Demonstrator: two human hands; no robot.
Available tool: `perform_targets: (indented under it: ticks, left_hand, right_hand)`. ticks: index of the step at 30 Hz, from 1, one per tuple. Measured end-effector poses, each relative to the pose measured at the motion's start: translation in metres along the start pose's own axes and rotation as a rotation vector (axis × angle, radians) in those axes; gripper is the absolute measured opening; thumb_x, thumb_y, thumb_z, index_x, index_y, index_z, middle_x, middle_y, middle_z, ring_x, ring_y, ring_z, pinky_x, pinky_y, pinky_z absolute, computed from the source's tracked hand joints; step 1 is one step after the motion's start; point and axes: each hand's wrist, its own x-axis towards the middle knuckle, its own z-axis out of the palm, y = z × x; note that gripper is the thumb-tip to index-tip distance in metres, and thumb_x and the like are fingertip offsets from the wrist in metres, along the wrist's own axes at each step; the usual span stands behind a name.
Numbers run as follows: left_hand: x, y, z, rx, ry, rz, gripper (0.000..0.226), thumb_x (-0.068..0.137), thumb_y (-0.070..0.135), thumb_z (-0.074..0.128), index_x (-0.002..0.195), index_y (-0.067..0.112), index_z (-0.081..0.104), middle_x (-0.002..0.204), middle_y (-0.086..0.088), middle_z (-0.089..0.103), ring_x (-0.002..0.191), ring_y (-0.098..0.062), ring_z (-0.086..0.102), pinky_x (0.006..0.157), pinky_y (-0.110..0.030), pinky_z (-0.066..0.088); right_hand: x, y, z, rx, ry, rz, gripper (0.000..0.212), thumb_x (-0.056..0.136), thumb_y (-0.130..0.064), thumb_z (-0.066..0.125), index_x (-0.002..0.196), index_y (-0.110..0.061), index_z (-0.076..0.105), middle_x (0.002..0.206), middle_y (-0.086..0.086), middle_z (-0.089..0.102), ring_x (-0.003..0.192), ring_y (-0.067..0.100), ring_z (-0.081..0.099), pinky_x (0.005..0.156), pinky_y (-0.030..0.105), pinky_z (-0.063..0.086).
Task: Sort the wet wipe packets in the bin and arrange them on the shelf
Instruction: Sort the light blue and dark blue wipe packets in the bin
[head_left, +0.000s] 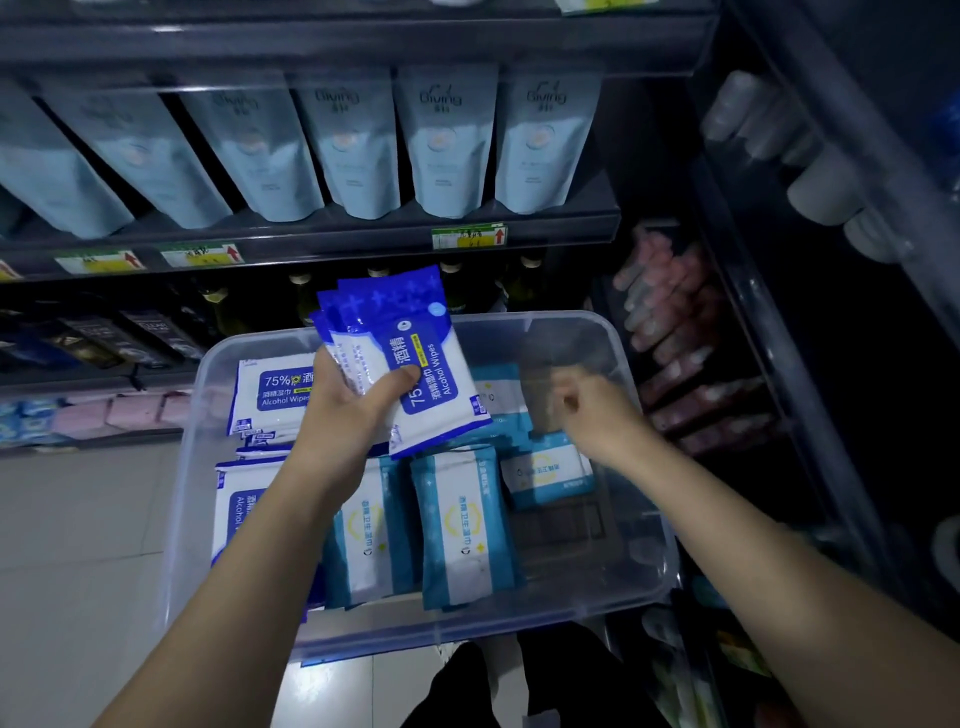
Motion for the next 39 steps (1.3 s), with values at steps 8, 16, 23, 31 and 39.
perform_targets:
  ticks: [8, 16, 23, 31, 39]
  left_hand:
    - [-0.002, -0.002, -0.004, 0.031, -0.021, 0.002, 0.045, 0.079, 0.011, 0.072, 0.115, 0.016, 0.044, 0.104, -0.003, 0.069, 0.085, -0.02, 0.072, 0.065, -0.033, 0.058]
    - [0.001, -0.006, -0.01, 0.037, -0.042, -0.014, 0.05, 0.079, 0.014, 0.072, 0.12, 0.017, 0.043, 0.108, -0.002, 0.069, 0.089, -0.019, 0.071, 0.066, -0.032, 0.057]
    - [0.003, -0.008, -0.013, 0.045, -0.04, -0.02, 0.054, 0.08, 0.013, 0.07, 0.125, 0.013, 0.041, 0.109, -0.002, 0.069, 0.09, -0.019, 0.071, 0.067, -0.032, 0.058]
    - [0.001, -0.004, -0.017, 0.037, -0.043, -0.028, 0.054, 0.079, 0.013, 0.071, 0.125, 0.013, 0.041, 0.11, -0.004, 0.069, 0.09, -0.021, 0.071, 0.061, -0.031, 0.056]
    - [0.002, 0.022, -0.025, -0.046, -0.015, 0.043, 0.058, 0.076, 0.009, 0.074, 0.126, 0.011, 0.043, 0.114, -0.01, 0.068, 0.095, -0.027, 0.069, 0.077, -0.044, 0.058]
  right_hand:
    - [0.007, 0.034, 0.051, -0.041, -0.135, 0.155, 0.069, 0.086, -0.006, 0.062, 0.145, -0.016, 0.029, 0.142, 0.008, 0.043, 0.124, 0.025, 0.047, 0.097, 0.029, 0.044]
    - [0.014, 0.049, 0.064, -0.104, -0.138, 0.106, 0.075, 0.079, -0.012, 0.072, 0.143, -0.013, 0.032, 0.147, 0.008, 0.035, 0.134, 0.025, 0.034, 0.111, 0.035, 0.033]
    - [0.016, 0.046, 0.072, -0.386, -0.108, 0.057, 0.068, 0.079, -0.016, 0.073, 0.137, -0.015, 0.038, 0.141, 0.007, 0.027, 0.127, 0.028, 0.028, 0.102, 0.033, 0.035]
    - [-0.001, 0.025, 0.055, -0.567, -0.209, 0.121, 0.053, 0.081, -0.031, 0.071, 0.126, -0.013, 0.051, 0.129, 0.008, 0.046, 0.116, 0.026, 0.048, 0.088, 0.032, 0.044]
    - [-0.037, -0.002, -0.017, -0.649, -0.205, 0.098, 0.038, 0.088, -0.031, 0.055, 0.125, -0.021, 0.049, 0.127, 0.004, 0.056, 0.114, 0.026, 0.055, 0.079, 0.028, 0.041]
